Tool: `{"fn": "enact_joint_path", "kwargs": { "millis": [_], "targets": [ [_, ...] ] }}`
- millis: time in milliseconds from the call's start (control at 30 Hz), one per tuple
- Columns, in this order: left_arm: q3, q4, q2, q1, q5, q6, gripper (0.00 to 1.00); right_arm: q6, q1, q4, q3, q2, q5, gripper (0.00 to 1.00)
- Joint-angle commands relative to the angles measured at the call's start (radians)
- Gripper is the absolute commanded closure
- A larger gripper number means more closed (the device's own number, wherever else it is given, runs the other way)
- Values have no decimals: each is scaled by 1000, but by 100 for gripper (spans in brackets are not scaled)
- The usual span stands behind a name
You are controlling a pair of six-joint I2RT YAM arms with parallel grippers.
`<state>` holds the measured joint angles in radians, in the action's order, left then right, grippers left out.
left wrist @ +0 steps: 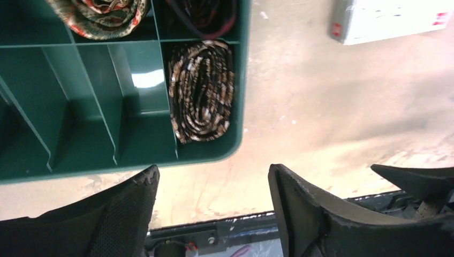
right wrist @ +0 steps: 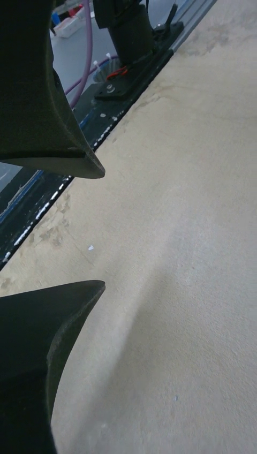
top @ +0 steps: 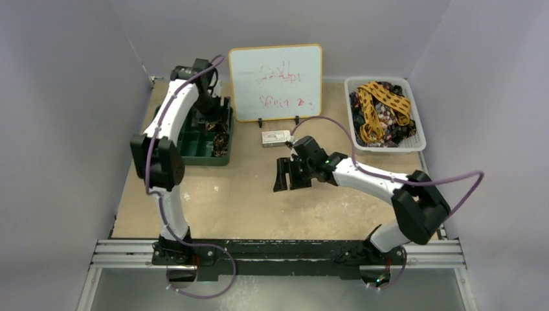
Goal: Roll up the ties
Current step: Reset both arms
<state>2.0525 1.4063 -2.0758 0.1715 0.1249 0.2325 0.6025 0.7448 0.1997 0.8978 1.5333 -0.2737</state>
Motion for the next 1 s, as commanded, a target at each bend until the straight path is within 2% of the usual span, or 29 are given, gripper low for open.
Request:
{"fn": "enact_joint_path", "kwargs": {
  "millis": [0, 233, 267, 300, 433, 533, 600, 633, 833, 933, 967],
  "targets": [
    [-135, -230, 277, 1, 38, 65, 26, -34, -4, 37, 26, -169, 102, 26],
    [-532, -563, 642, 2, 91, 180, 21, -120, -4, 176, 79, -390, 462, 16],
    [-592, -608, 696, 1, 104, 198, 20, -136, -4, 191, 92, -414, 515, 14],
    [-661, -656, 742, 1, 108, 209, 11, -153, -4, 206, 101, -437, 563, 12],
    [-779, -665, 894, 2, 30, 257, 9, -216, -3, 244, 130, -499, 789, 2],
    [-852, -656, 984, 2, -19, 244, 7, -253, -5, 275, 147, -503, 969, 1],
    [-884, -630, 1034, 2, -87, 234, 7, -281, -23, 286, 155, -498, 1025, 1],
    [-895, -614, 1055, 2, -114, 232, 6, -286, -37, 290, 162, -494, 997, 1],
    [-947, -566, 1148, 2, -211, 229, 5, -278, -328, 326, 207, -475, 620, 1],
    [-951, -544, 1178, 2, -233, 223, 5, -290, -480, 306, 210, -478, 249, 1],
    [-952, -541, 1185, 2, -235, 225, 5, -291, -502, 292, 206, -486, 169, 1]
  ]
}}
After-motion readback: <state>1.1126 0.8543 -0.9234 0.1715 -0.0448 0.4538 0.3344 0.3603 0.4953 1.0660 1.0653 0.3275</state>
